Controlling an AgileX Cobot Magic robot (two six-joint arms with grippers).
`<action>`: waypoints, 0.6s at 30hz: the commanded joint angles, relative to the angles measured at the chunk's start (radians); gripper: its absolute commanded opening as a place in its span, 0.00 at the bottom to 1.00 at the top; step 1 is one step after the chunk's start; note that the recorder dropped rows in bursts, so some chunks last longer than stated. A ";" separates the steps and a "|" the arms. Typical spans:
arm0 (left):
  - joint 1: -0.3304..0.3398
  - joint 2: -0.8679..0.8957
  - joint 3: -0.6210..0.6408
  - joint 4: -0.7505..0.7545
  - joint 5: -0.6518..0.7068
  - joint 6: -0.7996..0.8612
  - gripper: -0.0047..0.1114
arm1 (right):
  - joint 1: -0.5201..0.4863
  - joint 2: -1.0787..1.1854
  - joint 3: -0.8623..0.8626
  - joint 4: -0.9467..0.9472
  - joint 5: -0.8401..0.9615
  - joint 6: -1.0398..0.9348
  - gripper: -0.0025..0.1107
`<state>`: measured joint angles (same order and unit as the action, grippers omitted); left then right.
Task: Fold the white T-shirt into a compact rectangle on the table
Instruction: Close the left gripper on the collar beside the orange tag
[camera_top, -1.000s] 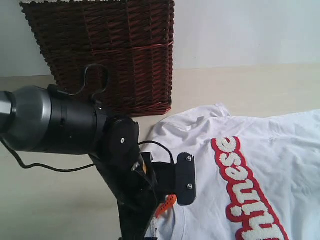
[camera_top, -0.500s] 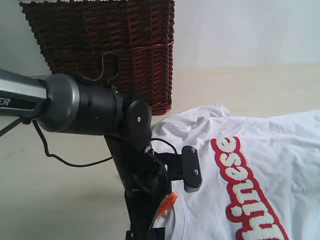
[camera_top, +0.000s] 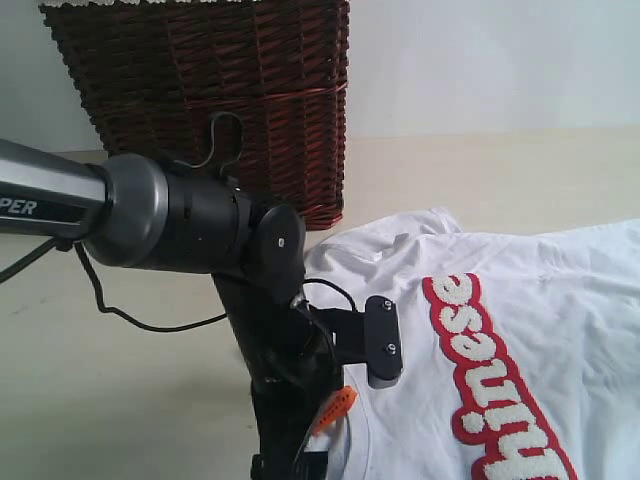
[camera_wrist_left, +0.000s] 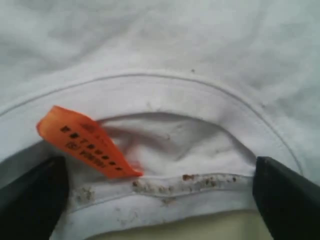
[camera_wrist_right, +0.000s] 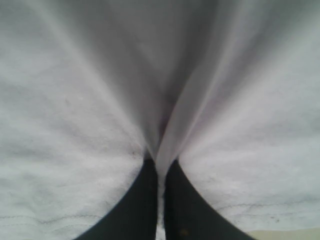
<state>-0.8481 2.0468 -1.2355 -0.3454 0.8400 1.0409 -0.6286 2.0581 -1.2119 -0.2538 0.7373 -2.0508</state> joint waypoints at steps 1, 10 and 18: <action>-0.005 0.025 0.004 -0.018 -0.002 -0.027 0.63 | -0.006 0.036 0.019 0.011 0.053 -0.005 0.02; -0.006 0.025 0.004 -0.028 -0.023 -0.100 0.47 | -0.006 0.036 0.019 0.011 0.053 -0.005 0.02; -0.006 0.025 0.004 -0.026 -0.034 -0.161 0.30 | -0.006 0.036 0.019 0.012 0.053 -0.005 0.02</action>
<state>-0.8481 2.0552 -1.2370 -0.3640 0.7980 0.9173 -0.6286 2.0581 -1.2119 -0.2538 0.7373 -2.0508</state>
